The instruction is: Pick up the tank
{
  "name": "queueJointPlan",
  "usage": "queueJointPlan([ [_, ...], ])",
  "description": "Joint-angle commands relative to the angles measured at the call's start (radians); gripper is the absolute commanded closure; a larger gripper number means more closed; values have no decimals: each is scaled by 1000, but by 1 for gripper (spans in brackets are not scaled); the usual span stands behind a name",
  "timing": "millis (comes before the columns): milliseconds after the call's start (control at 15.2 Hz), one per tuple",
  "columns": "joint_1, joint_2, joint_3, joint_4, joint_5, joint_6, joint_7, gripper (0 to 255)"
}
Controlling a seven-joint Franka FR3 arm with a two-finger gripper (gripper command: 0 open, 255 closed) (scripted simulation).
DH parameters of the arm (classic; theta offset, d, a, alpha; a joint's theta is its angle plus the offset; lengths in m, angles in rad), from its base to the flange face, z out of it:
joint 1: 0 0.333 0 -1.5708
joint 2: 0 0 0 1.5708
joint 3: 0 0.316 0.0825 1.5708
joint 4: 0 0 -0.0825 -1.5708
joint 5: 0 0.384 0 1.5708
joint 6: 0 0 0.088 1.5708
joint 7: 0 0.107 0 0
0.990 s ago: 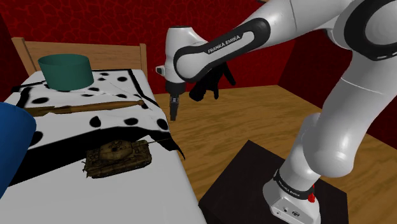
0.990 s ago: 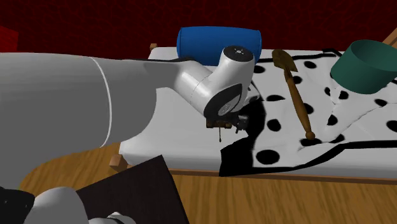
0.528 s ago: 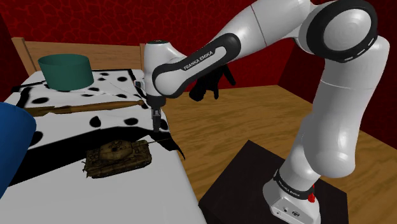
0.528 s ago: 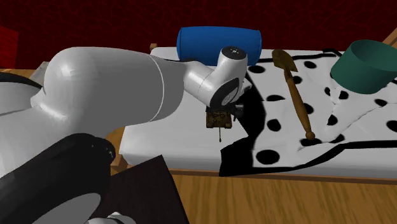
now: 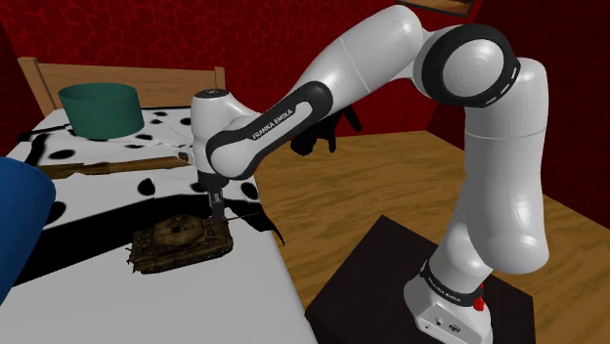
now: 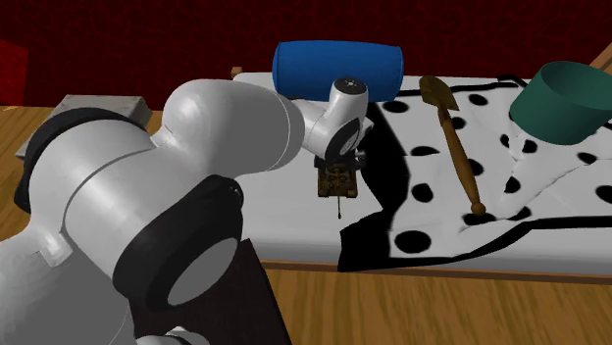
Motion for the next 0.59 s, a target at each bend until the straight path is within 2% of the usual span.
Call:
queueJointPlan([
  [0,2,23,-2,6,-5,17,-2,0],
  [396,6,63,-8,-1,-15,64,4,0],
  [462,6,64,-8,-1,-15,65,5,255],
  [528,6,64,-8,-2,-15,66,5,255],
])
